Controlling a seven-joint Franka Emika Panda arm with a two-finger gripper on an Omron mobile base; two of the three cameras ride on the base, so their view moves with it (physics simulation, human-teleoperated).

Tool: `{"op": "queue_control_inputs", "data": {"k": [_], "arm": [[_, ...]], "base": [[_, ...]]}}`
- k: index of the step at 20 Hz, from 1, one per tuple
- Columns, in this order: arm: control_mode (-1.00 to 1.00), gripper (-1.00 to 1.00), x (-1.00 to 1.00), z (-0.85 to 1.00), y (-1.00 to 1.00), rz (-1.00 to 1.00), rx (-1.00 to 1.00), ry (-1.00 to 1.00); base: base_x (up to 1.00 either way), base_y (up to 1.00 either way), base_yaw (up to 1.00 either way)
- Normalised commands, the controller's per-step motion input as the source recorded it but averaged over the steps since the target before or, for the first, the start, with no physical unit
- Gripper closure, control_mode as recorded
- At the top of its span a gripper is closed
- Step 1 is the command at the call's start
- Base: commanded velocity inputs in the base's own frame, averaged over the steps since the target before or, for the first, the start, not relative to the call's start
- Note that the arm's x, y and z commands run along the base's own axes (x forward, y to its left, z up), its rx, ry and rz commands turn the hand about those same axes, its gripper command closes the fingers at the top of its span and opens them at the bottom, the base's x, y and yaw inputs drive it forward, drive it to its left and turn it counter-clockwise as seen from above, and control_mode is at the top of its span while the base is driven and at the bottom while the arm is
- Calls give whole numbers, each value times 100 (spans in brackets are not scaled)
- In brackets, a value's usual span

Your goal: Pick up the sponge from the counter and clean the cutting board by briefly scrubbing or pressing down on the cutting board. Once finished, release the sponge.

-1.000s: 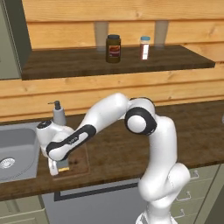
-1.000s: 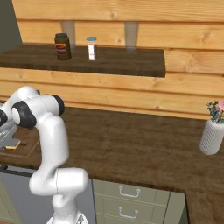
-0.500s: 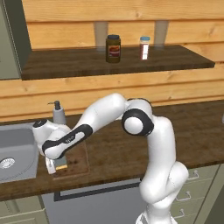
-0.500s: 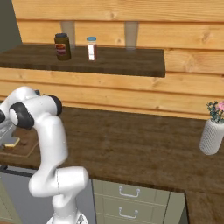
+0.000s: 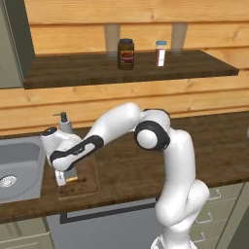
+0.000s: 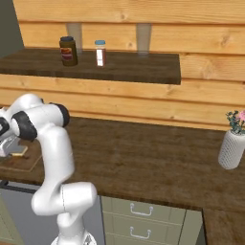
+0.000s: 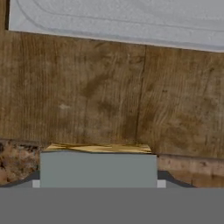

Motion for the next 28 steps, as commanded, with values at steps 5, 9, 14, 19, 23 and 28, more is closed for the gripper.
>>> {"op": "queue_control_inputs", "data": {"k": [5,9,14,19,23,28], "arm": [[-100,100,62,0,-16,3,10,-3],[-100,100,69,0,-12,1,6,-3],[-100,100,63,0,-6,0,2,-1],[-100,100,36,0,0,0,-1,0],[-100,100,15,-3,-1,0,2,0],[-100,100,0,-12,0,0,8,0]], "base": [[0,0,0],[0,0,0],[0,0,0],[0,0,0],[0,0,0],[0,0,0]]}}
